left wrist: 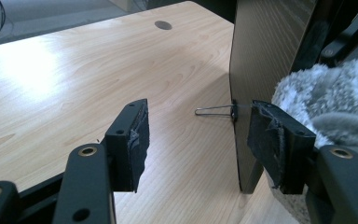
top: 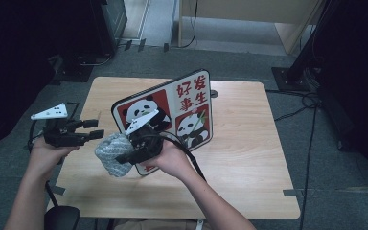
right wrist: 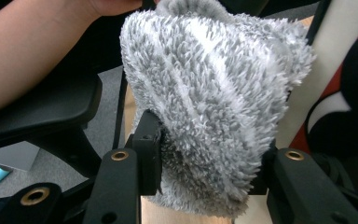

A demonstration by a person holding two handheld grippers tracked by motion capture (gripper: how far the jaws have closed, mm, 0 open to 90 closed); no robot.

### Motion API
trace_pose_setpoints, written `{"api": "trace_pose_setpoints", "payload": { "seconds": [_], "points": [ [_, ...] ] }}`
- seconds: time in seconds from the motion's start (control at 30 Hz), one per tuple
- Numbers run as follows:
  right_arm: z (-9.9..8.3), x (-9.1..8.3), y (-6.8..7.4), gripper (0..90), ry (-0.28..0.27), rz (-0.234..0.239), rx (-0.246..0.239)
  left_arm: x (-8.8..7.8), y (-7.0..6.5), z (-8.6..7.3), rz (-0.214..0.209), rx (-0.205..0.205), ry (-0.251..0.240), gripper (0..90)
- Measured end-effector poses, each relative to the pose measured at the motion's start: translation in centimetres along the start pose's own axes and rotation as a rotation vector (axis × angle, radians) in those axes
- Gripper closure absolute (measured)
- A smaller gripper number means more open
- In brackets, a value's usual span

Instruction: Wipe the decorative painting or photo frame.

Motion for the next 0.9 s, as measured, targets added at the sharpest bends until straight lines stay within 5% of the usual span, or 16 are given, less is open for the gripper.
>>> {"api": "trace_pose_setpoints", "payload": {
  "seconds": [0.9],
  "points": [
    [-3.4,1.6,-1.3,59.3,0.027,-0.001,0.042,0.3,-0.9,0.7,-0.012,0.020,0.002,39.0]
  ]
}}
Point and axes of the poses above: each handheld gripper's, and its own axes: x roughly forward along the jaws, z roughly out of its top, y roughly to its left, the point moved 9 cm from there along x, roughly forward along the jaws, and after that the axes turned 11 degrees about x, right-handed, at the moved point
